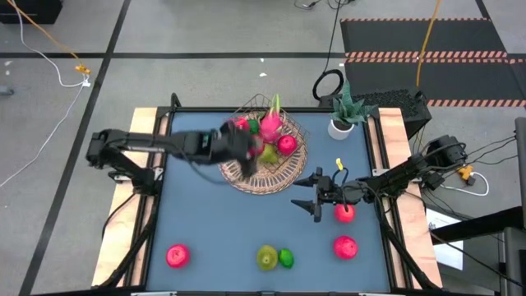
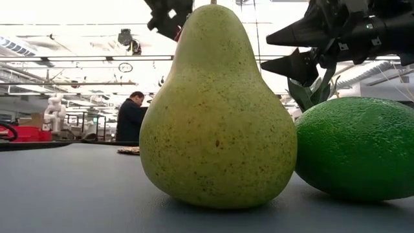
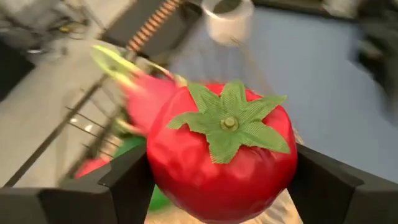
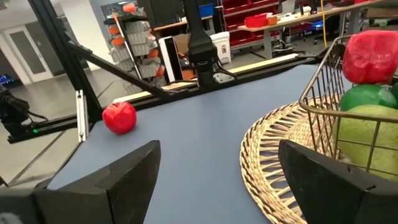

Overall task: Build produce basket
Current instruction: Put the red tomato into the gold wire basket, then put the green pear into the gold wire basket

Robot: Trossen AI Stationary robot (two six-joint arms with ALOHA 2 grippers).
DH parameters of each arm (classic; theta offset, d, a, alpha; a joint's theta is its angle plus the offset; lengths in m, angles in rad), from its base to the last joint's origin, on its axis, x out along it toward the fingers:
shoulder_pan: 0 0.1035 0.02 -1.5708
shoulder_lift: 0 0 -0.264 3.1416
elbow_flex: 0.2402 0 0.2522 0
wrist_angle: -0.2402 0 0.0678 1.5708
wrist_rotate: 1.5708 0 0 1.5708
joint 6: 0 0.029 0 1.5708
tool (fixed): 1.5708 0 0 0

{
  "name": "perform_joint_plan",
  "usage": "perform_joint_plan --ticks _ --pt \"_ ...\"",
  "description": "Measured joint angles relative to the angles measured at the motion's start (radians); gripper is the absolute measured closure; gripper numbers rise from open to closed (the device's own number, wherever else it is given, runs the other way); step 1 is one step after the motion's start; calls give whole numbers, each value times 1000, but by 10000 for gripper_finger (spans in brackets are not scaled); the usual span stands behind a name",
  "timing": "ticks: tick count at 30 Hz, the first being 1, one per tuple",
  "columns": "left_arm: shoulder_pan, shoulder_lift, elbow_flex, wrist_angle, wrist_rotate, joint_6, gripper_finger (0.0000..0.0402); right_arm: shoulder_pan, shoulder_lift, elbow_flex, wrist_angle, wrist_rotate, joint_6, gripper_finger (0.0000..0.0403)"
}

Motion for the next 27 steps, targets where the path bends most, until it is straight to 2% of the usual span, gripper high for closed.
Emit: perform_joint_plan --ticks 5,10,13,17,22,27 --pt "145 28 -44 129 -1 12 91 0 0 0 -20 -2 -8 80" --pt "244 74 -128 207 19 22 59 0 0 0 -64 -14 -9 80" --pt "284 103 -153 240 77 18 37 0 0 0 -68 -7 -8 80" --pt "304 108 -158 241 160 16 12 0 0 0 -68 -1 -8 80" --pt "302 96 -158 235 163 5 3 0 0 0 -68 1 -21 80" --pt "269 92 -158 236 175 -79 3 -1 0 0 -68 3 -31 80"
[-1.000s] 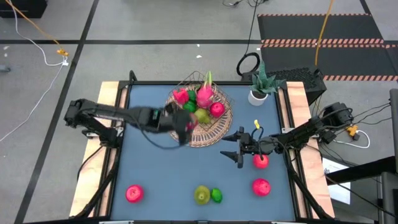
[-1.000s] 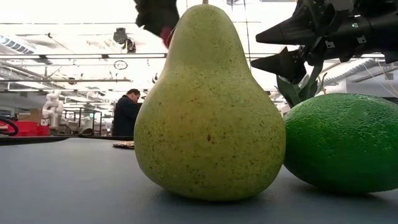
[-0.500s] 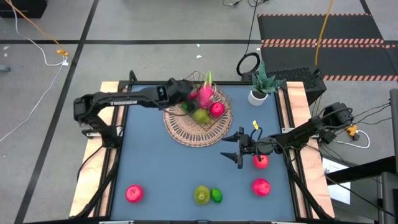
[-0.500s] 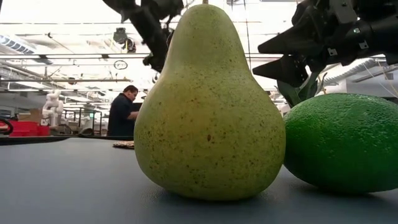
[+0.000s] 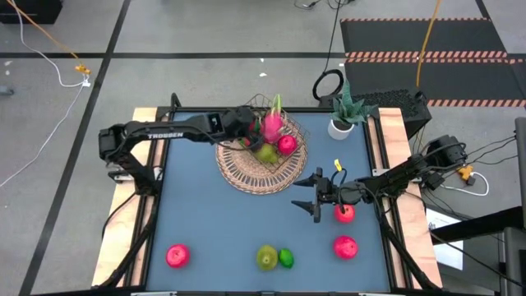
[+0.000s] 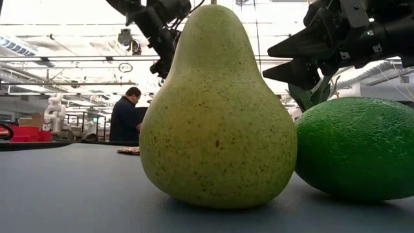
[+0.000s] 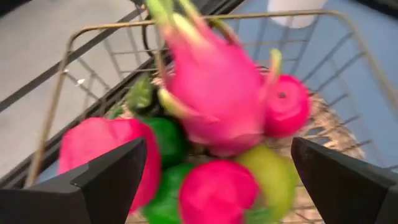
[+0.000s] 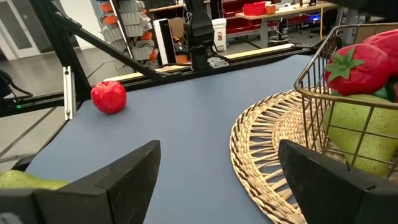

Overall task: Build produce basket
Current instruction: Put the green pear into the gold wire basket

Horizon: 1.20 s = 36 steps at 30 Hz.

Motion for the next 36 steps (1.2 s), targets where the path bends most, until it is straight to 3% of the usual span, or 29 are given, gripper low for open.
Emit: perform_joint_plan --ticks 9,20,36 --pt "-106 -4 0 112 8 -14 3 -2 0 0 0 0 24 80" --pt "-337 -4 0 -60 18 -105 3 1 0 0 0 -25 59 80" --pt "-651 49 -1 -35 14 -175 3 28 0 0 39 -28 98 80"
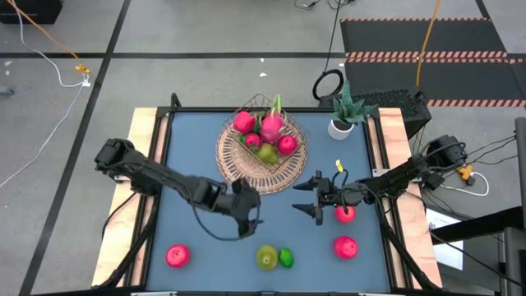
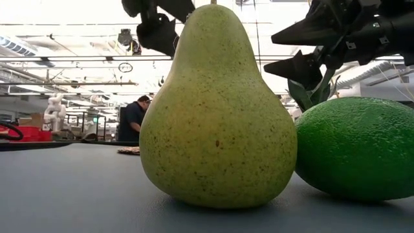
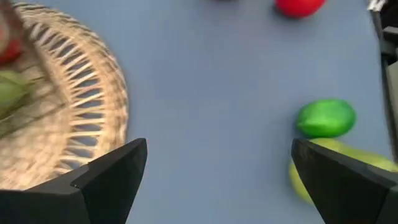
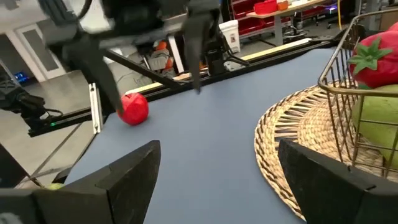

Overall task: Build produce basket
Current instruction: Put the green pear into the gold wire basket

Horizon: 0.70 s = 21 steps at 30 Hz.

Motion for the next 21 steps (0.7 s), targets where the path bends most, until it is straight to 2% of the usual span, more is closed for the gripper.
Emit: perform_joint_plan --ticks 4,7,10,12,15,21 --pt "-30 64 0 132 -5 45 2 12 0 0 25 15 -45 80" --pt "-29 144 0 289 -4 140 2 60 0 0 124 108 -185 83" --pt "-25 215 0 399 57 245 2 129 -25 0 172 227 -323 88" --pt "-27 237 0 394 114 275 2 166 -50 0 170 315 -389 89" --pt "-31 245 0 363 144 278 2 204 -86 0 158 431 -463 89" --pt "-48 206 1 336 144 283 2 209 -105 1 127 452 -471 90"
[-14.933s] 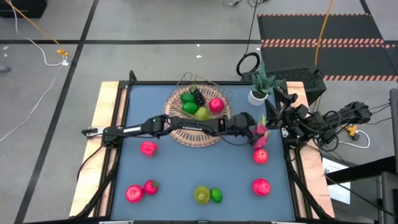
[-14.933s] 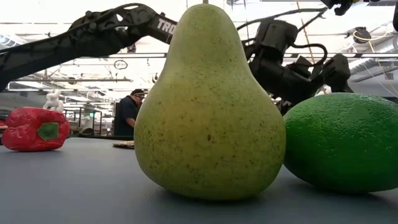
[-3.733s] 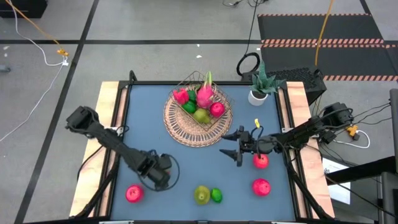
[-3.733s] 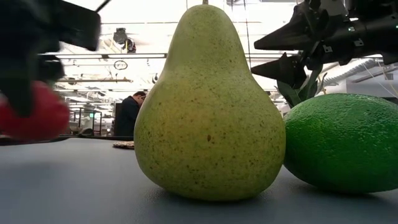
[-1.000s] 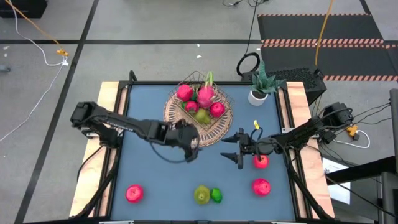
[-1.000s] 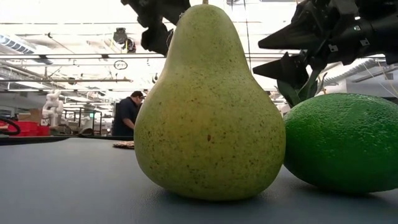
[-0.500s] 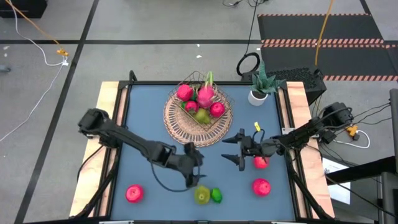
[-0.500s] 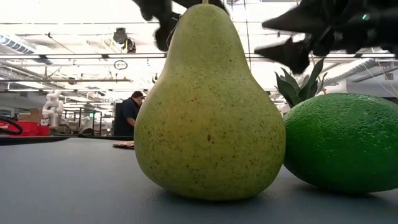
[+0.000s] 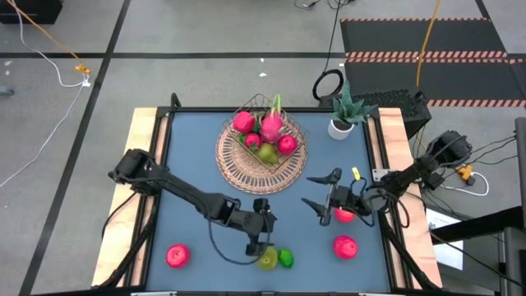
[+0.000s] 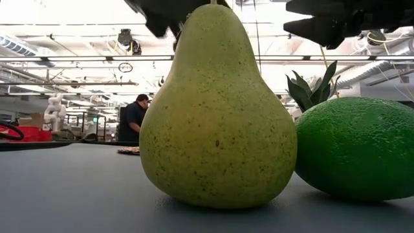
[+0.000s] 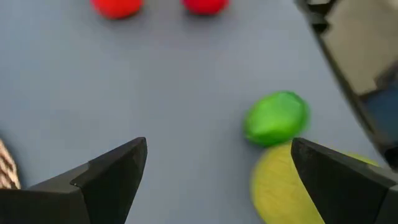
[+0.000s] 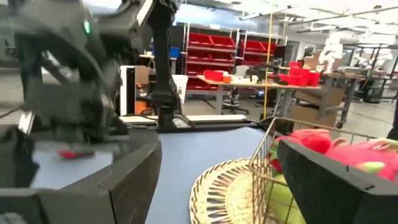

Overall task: Build produce basket
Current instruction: Put the green pear into the gold wire basket

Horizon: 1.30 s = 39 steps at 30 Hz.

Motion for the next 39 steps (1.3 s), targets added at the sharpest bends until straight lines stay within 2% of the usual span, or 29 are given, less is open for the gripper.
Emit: perform_joint_plan --ticks 3,6,13,19,25,34,39 --pt "-32 -47 0 -96 37 76 7 0 2 0 -31 -5 38 90" --pt "-68 -68 0 -164 72 89 21 0 3 0 -41 -5 55 90" --pt "-128 -4 -1 -82 94 105 66 0 3 0 -44 -6 72 90" --pt "-123 43 0 22 95 143 102 0 2 0 -44 -9 86 90" --pt "-108 70 2 83 96 123 119 0 3 0 -45 -9 85 90" --pt "-106 114 -1 121 124 126 124 0 3 0 -48 -9 86 90" --pt "-105 114 0 115 123 153 161 0 3 0 -49 -9 86 90"
